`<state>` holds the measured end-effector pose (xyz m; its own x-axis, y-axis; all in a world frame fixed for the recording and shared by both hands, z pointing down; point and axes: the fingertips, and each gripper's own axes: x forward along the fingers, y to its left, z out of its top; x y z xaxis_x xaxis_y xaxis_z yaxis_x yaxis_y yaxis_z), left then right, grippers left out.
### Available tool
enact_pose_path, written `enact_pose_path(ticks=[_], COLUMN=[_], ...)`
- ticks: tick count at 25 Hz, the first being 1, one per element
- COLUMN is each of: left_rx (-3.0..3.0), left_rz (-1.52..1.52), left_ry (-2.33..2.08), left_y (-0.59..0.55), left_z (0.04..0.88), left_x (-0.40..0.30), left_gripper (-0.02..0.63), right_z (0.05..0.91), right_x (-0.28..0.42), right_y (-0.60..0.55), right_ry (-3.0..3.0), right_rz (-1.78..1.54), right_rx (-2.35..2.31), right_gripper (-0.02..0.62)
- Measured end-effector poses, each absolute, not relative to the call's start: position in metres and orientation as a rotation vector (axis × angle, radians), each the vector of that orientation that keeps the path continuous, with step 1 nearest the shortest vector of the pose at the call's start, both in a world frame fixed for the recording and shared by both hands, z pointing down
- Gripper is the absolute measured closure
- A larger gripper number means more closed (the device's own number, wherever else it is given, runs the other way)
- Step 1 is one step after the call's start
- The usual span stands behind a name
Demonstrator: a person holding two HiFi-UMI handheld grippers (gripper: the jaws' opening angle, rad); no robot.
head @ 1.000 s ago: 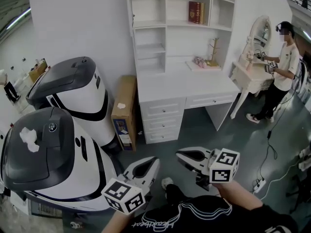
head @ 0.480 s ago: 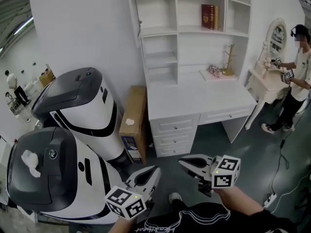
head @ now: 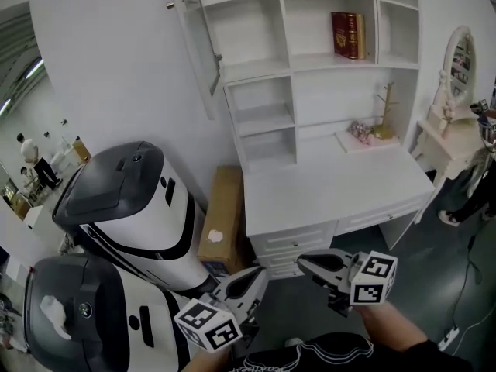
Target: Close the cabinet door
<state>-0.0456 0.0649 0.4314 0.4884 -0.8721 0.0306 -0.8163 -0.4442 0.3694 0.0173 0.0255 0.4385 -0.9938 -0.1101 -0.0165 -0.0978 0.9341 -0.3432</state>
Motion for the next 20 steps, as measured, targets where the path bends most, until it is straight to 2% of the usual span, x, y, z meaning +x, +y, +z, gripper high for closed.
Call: enact_pose_path(ticks=[10,20], left_rx=[2.479,2.531], left_rz=[-0.290,-0.353], left_ry=[-1.507,-1.532], left_y=[0.023,-0.022], left_z=[0.391,0.361], left_x=[-0.081,-0.144], left_gripper=[0.601,0.600], right_z=[0.401,0.391], right_x=[-0.002,-0.045], right_y=[-0.025,-0.075], right_ry=[3.066,3.059], right_rz=[-0.335,-0.316], right_rx=[-0.157,-0.209], right_gripper=[0.589,0.589])
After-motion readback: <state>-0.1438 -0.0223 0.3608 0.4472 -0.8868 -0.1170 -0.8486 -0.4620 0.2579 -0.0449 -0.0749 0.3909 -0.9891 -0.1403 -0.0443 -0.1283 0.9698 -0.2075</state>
